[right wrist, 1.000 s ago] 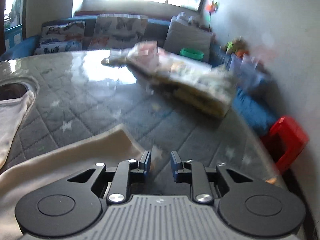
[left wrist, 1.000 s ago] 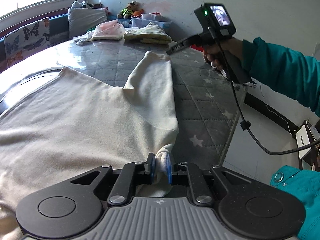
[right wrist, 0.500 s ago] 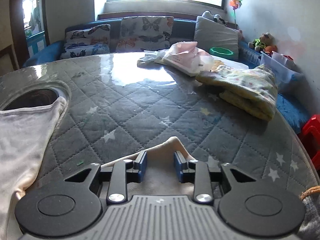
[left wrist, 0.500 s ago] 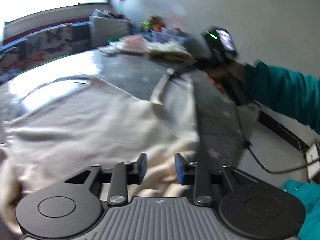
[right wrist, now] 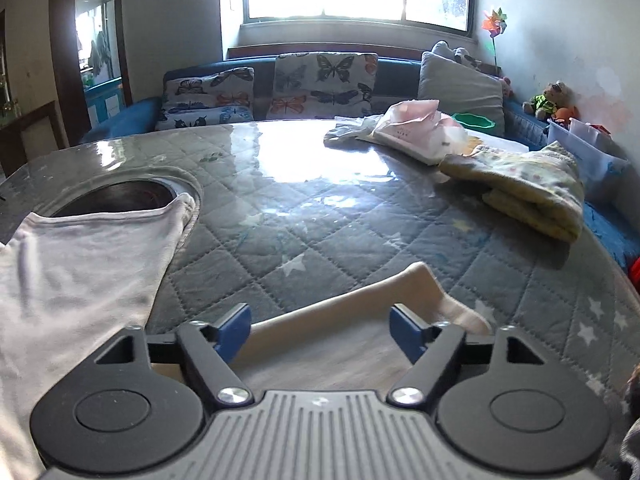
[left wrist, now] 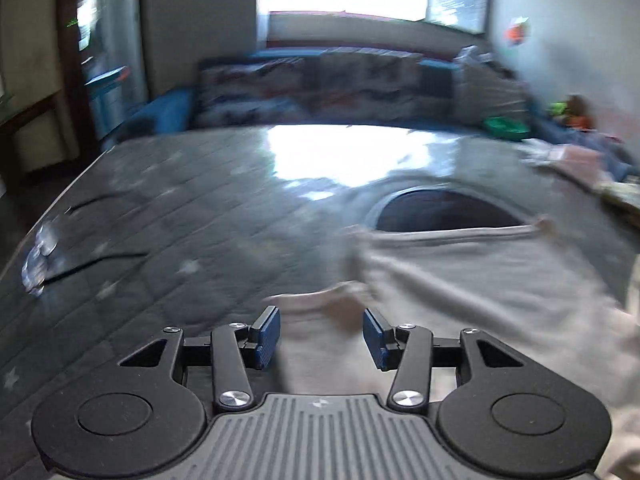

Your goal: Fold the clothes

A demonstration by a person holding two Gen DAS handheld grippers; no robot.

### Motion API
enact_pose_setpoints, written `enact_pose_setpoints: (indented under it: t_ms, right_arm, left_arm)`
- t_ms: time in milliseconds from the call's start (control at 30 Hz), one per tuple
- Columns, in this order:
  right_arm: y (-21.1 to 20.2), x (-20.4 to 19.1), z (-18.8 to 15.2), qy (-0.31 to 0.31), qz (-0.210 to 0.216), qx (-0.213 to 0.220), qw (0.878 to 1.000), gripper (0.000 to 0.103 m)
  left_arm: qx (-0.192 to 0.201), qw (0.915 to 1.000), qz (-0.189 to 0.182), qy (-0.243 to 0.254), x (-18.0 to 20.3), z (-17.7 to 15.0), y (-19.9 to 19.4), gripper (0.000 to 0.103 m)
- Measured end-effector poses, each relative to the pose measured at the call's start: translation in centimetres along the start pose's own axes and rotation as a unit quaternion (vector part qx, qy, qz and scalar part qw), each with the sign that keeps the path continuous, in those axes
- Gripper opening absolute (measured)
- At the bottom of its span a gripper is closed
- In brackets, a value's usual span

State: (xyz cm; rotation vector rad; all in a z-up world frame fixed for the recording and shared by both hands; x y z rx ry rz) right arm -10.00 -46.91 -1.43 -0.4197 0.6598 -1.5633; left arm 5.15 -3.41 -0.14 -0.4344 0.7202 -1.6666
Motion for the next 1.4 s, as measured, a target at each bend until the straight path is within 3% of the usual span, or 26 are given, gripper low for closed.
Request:
enact_pose_setpoints:
  t_ms: [100, 367, 467, 600, 700, 1000, 1400]
  right_arm:
    - [0.3, -0.2, -0.4, 0.004, 0.001, -0.002, 1.000, 0.084]
    - [0.7, -0.5, -1.1, 0.007, -0.004, 0.002, 1.000, 0.098]
    - [0.8, -0.5, -1.3, 0.008, -0.007, 0.005, 1.000, 0.103]
    - [0.9, -0.5, -1.4, 0.008, -0.007, 0.006, 1.000, 0.103]
    - [0.9, -0.5, -1.5, 0.008, -0.007, 0.008, 1.000, 0.103]
    - [1.0, -0.5, -1.5, 0.008, -0.009, 0.008, 1.000, 0.103]
    - [1.0, -0.6, -1.5, 0.008, -0.009, 0.008, 1.000, 0.103]
  left_arm:
    - [-0.021, 0.9994, 0.027, -0.005, -1.0, 0.0, 2.2, 0.049]
    - [-0.031, 0.9994, 0.015, -0.006, -0.3, -0.5, 3.9, 0.047]
    - [-0.030, 0.9995, 0.009, -0.010, 0.0, -0.5, 4.0, 0.039]
    - [-0.029, 0.9995, 0.004, -0.011, -0.1, -0.5, 3.8, 0.019]
    - [-0.030, 0.9993, 0.012, -0.021, -0.5, -0.5, 3.7, 0.014]
    - [-0.022, 0.9956, 0.060, -0.069, -4.9, -1.9, 1.1, 0.012]
    - [-0.030, 0.9822, 0.136, -0.127, -11.9, -5.6, -2.4, 0.010]
Point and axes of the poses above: each gripper's, at about its wrist camera, not at the fingertips, and y roughly the way its jaws point, x to its right, z to its top, the point moved 7 cm from there along y, roughly the way its jaws point, and after that the axes turned 10 degrees about z, right-handed, at the moved point
